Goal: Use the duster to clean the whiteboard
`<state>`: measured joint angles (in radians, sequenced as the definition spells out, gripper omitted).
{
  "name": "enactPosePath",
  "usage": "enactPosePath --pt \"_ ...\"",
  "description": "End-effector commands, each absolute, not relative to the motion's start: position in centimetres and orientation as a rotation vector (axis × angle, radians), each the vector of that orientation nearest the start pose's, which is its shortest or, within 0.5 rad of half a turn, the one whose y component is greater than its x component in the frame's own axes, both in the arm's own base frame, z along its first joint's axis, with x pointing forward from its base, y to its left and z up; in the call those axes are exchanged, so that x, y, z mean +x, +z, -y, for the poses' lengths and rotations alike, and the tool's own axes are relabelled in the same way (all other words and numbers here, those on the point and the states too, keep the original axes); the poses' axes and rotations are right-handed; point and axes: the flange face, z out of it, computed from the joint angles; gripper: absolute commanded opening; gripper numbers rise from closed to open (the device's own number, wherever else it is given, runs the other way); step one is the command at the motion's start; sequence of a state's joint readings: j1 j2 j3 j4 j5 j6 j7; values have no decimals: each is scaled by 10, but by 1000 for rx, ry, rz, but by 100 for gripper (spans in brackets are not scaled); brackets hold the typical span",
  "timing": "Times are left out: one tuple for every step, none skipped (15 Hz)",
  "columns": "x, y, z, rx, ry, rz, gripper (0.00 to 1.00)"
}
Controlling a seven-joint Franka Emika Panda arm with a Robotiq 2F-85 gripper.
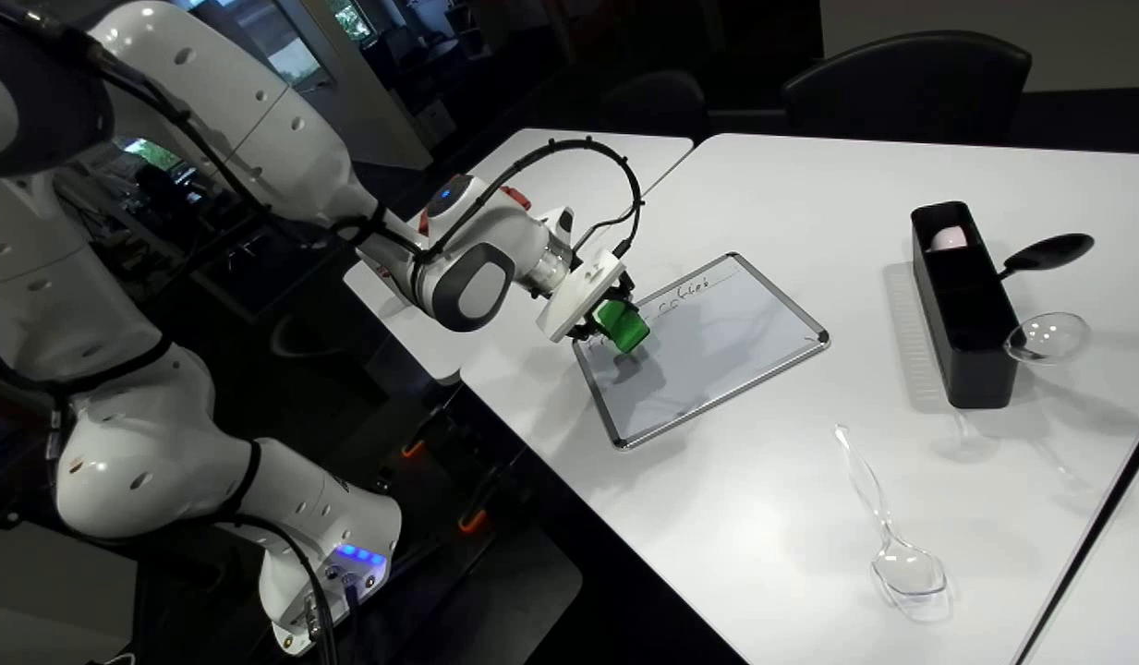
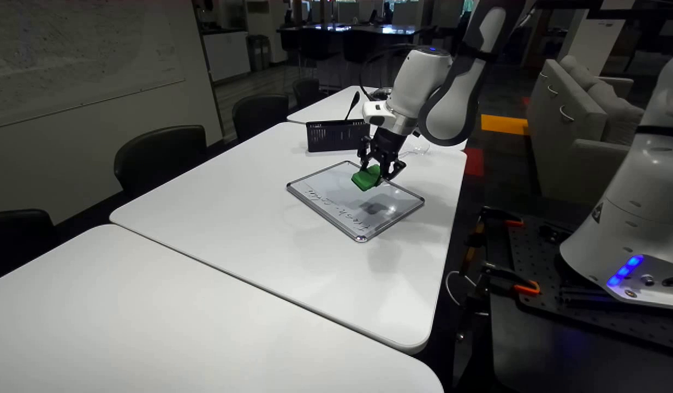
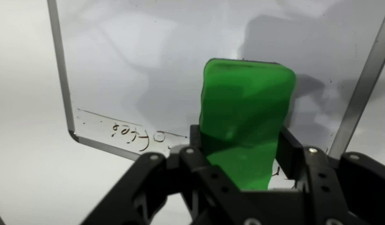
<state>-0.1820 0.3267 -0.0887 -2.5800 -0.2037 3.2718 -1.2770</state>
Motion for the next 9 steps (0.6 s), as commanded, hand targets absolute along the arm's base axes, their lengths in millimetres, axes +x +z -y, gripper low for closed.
enactPosePath --pt "457 240 116 -2941 -638 1900 33" --pt "463 250 130 -3009 -670 1848 33" --pt "467 257 147 -3087 -686 1779 33" --pt "471 262 167 -3163 -680 1692 33" --pt "471 265 185 -3234 -669 1595 33" --pt "472 267 206 -3302 -644 1495 33" --pt "471 266 225 -3363 -623 1392 33" --pt "469 265 239 -3408 -600 1309 33" --pt "466 260 254 -3435 -560 1229 33"
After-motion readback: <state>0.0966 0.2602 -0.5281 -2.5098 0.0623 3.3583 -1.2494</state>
